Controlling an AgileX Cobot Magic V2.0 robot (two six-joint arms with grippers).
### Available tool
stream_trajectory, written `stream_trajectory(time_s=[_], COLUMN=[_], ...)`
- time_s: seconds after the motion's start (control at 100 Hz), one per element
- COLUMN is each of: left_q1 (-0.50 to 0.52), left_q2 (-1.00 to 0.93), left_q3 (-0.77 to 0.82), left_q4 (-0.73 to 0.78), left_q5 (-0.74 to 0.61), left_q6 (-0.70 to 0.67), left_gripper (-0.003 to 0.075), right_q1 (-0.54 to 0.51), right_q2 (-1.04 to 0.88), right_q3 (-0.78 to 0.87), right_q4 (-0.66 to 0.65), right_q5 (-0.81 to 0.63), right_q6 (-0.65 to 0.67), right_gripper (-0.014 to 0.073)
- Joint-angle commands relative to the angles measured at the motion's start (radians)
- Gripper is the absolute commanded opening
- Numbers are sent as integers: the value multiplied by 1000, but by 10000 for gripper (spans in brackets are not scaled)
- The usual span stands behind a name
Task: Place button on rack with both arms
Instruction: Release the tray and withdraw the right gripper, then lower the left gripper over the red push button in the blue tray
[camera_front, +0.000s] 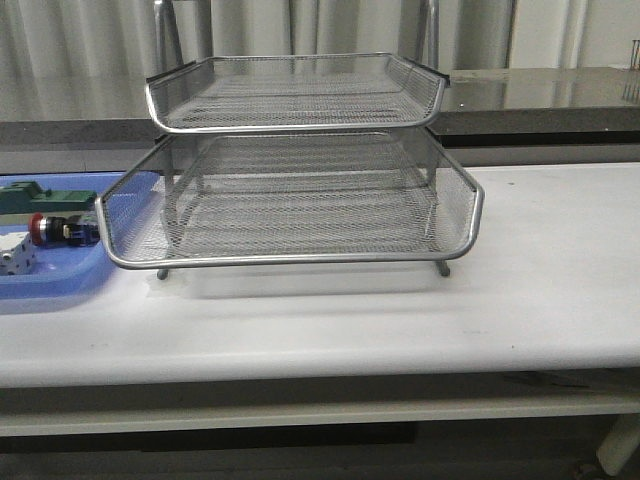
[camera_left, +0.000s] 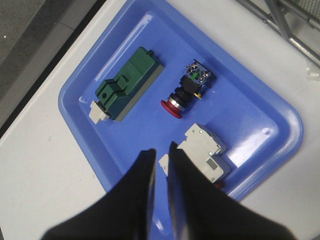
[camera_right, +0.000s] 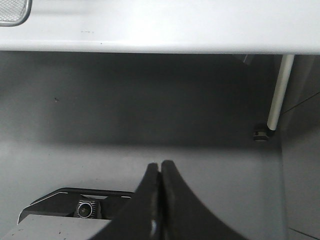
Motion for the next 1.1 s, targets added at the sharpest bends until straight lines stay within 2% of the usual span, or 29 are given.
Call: stream_trajectory(time_s=[0.0,0.11,0.18,0.55,0.71,1.09], left_q1=[-1,-1,-1,2,18,20], left_q2=[-23,-11,-7,12,64,269], left_q3=[-36,-36,-36,-38,-74,-309], left_q4=[4,7,7,-48,-56,-93], left_q5=[-47,-33,-33,-14,-15,79], left_q6=[22,22,22,24,71,231], left_gripper=[214,412,459,459,459,459], right_q1=[2,2,2,2,2,2], right_q2=[4,4,4,4,4,4], right_q3=[-32,-32,-32,-32,-32,-32], right_q4=[-6,-5,-5,-5,-4,-4], right_q5=[-45,-44,-44,-44,-44,-44], right_q6=[2,2,2,2,2,2], right_gripper=[-71,-71,-71,-71,-71,-71])
